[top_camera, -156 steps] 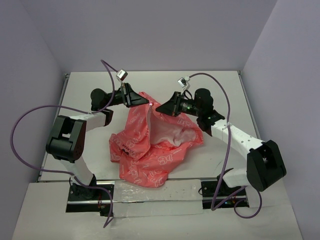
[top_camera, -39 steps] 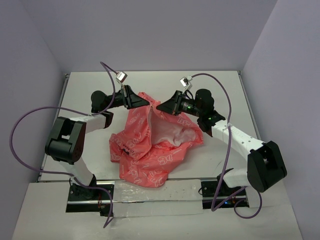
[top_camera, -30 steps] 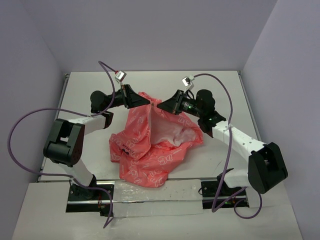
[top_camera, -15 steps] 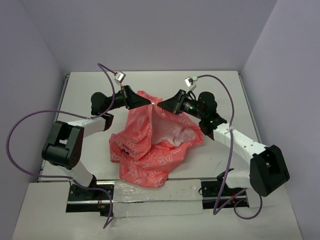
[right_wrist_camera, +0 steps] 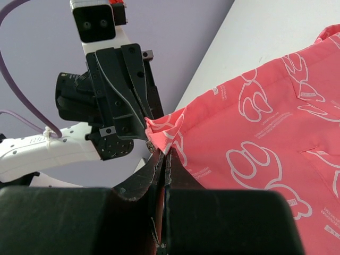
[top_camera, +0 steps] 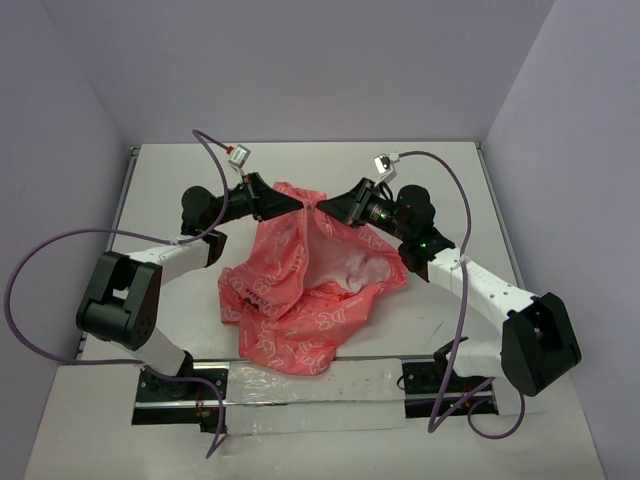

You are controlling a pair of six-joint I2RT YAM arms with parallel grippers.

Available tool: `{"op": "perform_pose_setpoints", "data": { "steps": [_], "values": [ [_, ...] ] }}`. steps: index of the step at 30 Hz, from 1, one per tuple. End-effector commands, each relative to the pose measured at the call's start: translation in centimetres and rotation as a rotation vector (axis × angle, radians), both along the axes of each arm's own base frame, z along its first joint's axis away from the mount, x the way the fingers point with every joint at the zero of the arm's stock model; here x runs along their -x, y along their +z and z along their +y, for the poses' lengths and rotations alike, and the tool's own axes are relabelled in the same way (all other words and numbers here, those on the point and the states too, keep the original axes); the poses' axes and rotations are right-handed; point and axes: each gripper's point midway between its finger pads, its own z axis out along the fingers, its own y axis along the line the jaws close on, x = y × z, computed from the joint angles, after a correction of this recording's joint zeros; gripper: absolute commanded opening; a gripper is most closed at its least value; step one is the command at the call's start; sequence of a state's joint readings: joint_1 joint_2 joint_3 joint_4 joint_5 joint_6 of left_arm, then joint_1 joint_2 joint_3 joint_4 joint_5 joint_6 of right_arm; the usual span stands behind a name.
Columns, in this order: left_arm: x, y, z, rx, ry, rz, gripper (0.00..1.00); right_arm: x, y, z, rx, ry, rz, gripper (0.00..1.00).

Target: Zip up the jacket

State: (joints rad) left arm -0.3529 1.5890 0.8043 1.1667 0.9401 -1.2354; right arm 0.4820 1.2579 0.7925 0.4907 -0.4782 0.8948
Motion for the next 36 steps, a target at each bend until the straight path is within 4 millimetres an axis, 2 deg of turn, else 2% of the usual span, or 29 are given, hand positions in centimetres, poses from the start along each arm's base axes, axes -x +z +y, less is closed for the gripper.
{"op": "perform_pose_setpoints", "data": {
  "steps": [1, 13, 18, 33, 36],
  "values": [
    [1.5, -0.9, -0.5, -0.048, -0.043, -0.042, 0.00, -0.3, 6.7, -1.0, -0.130, -0.066, -0.180, 0.00],
    [1.4, -2.2, -0.4, -0.096, -0.007, -0.033, 0.00, -0.2, 6.8, -1.4, -0.138, -0.083, -0.176, 0.00],
    [1.2, -1.9, -0.4, -0.095, 0.004, -0.046, 0.00, -0.3, 5.6, -1.4, -0.127, -0.081, -0.140, 0.00],
    [1.5, -1.9, -0.3, -0.103, 0.000, -0.063, 0.00, -1.3, 4.3, -1.3, -0.084, -0.113, -0.088, 0.00],
    [2.0, -2.0, -0.6, -0.117, -0.075, -0.049, 0.00, -1.2, 4.3, -1.2, -0.078, -0.102, -0.091, 0.00]
  ]
}}
